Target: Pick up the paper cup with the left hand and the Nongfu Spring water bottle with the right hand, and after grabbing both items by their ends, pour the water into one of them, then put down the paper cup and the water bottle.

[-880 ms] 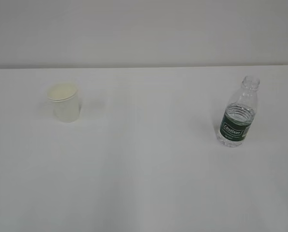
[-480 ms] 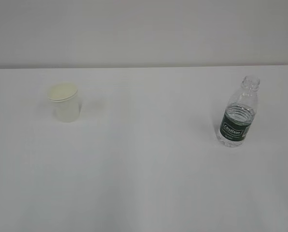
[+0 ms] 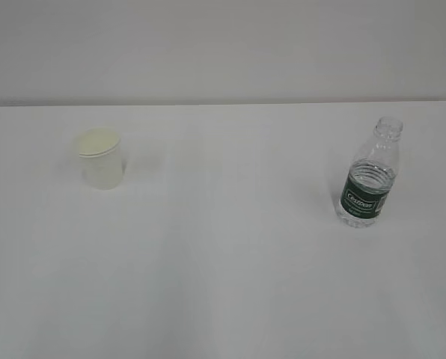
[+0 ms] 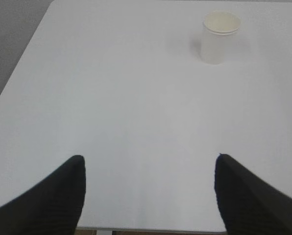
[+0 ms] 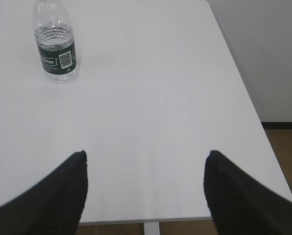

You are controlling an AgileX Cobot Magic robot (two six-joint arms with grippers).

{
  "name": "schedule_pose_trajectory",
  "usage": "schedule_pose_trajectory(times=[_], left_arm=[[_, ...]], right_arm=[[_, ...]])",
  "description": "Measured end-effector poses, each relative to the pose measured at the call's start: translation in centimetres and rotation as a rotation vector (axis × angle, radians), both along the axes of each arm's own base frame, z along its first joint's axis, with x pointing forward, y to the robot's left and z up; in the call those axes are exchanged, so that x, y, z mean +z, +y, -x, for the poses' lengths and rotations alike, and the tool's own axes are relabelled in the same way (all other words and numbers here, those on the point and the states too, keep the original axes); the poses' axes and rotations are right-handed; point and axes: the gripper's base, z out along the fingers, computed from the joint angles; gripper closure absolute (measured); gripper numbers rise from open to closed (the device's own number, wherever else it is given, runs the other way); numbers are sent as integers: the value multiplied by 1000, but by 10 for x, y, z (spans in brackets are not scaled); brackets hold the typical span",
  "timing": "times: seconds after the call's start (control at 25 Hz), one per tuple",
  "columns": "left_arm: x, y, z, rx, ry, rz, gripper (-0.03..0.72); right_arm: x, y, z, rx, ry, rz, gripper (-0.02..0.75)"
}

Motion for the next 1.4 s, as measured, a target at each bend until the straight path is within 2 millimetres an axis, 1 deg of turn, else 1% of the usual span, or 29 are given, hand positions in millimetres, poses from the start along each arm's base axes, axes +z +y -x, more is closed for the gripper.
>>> schedule_pose_trajectory(times=[0.68, 1.04, 1.2, 1.32, 1.4], left_arm=[[0, 0, 0, 0, 0, 0, 101], [0, 0, 0, 0, 0, 0, 130], [4, -1, 1, -5, -10, 7, 132], [10, -2, -5, -15, 21, 22, 132], [12, -2, -13, -15, 63, 24, 132]], right_arm=[[0, 0, 0, 0, 0, 0, 185], [0, 0, 0, 0, 0, 0, 185], [8, 1, 3, 11, -36, -10, 185], [10, 3, 3, 24, -41, -29, 185], [11, 4, 0, 29, -18, -37, 185]])
